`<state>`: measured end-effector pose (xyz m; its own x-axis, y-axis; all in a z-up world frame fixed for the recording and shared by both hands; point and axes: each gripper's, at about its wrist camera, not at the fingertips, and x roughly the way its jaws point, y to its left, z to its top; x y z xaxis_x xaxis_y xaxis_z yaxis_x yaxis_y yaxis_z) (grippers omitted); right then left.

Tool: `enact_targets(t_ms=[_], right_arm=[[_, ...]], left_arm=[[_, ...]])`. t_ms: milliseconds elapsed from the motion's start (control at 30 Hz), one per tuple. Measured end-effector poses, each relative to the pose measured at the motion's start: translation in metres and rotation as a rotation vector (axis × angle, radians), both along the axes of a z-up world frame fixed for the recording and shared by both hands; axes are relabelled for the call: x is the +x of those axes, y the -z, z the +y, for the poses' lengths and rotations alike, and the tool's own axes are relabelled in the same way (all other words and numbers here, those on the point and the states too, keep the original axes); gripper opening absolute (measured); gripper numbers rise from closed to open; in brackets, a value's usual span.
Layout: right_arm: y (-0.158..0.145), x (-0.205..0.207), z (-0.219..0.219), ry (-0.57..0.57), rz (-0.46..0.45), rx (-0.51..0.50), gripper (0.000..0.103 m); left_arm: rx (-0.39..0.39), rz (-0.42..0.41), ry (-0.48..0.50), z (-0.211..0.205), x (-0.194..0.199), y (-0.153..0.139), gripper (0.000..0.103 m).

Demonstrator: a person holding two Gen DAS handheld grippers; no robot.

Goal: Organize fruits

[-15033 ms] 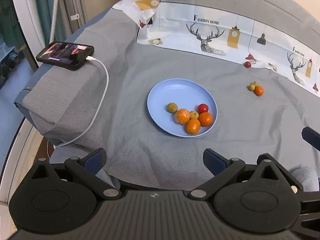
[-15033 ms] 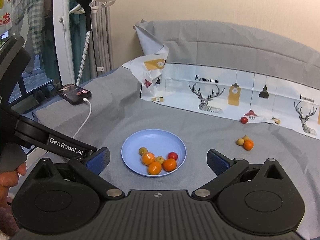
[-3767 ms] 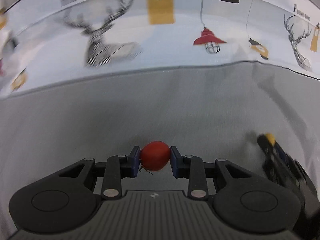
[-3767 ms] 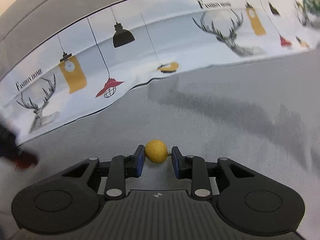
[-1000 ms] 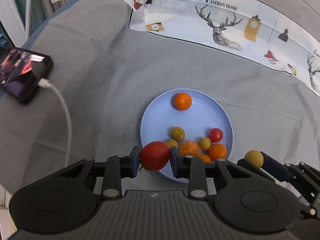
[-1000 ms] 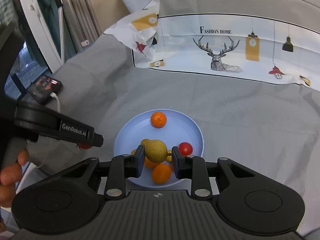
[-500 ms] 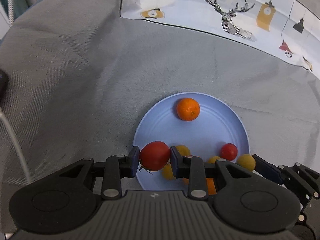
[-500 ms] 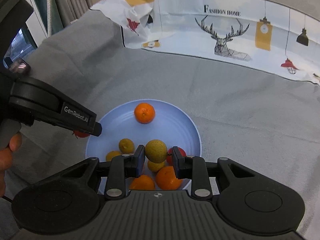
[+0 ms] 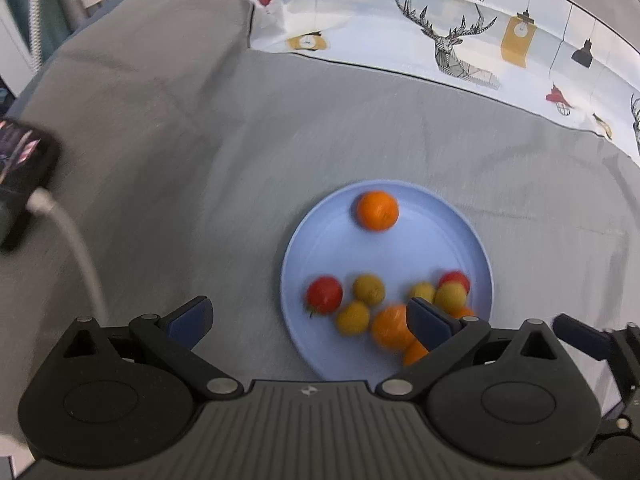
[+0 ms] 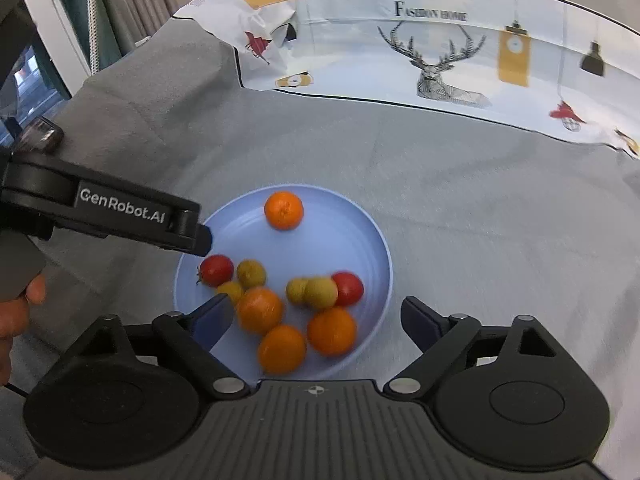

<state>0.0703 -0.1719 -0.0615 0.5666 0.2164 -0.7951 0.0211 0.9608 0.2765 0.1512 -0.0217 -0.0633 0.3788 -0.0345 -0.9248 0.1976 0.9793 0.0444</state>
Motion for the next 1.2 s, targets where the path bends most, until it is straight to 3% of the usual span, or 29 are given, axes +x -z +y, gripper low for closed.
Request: enact_targets(t_ms=[167, 367, 600, 900, 1200], right_arm=[[-0.02, -0.031, 0.006, 0.016, -0.008, 0.003, 0.098], [-0.042, -0.077, 0.017, 0.071, -0.08, -0.072, 0.1], [-0.05, -0.118, 0.027, 0.09, -0.119, -0.11, 0.1], [-0.073, -0.148, 0.033, 0.099, -0.218, -0.158, 0.102], [-0.082, -0.16, 0.033, 0.107, -0.253, -0.164, 0.102]], left_arm=[[0.003, -0.006, -0.006, 0.01, -0.038, -0.014, 0.103], [-0.001, -0.055, -0.003, 0.021, -0.084, -0.029, 0.103], [-0.009, -0.107, -0.005, 0.03, -0.124, -0.044, 0.103], [-0.002, -0.165, 0.017, 0.03, -0.153, -0.058, 0.103], [0.001, -0.197, 0.029, 0.027, -0.164, -0.065, 0.103]])
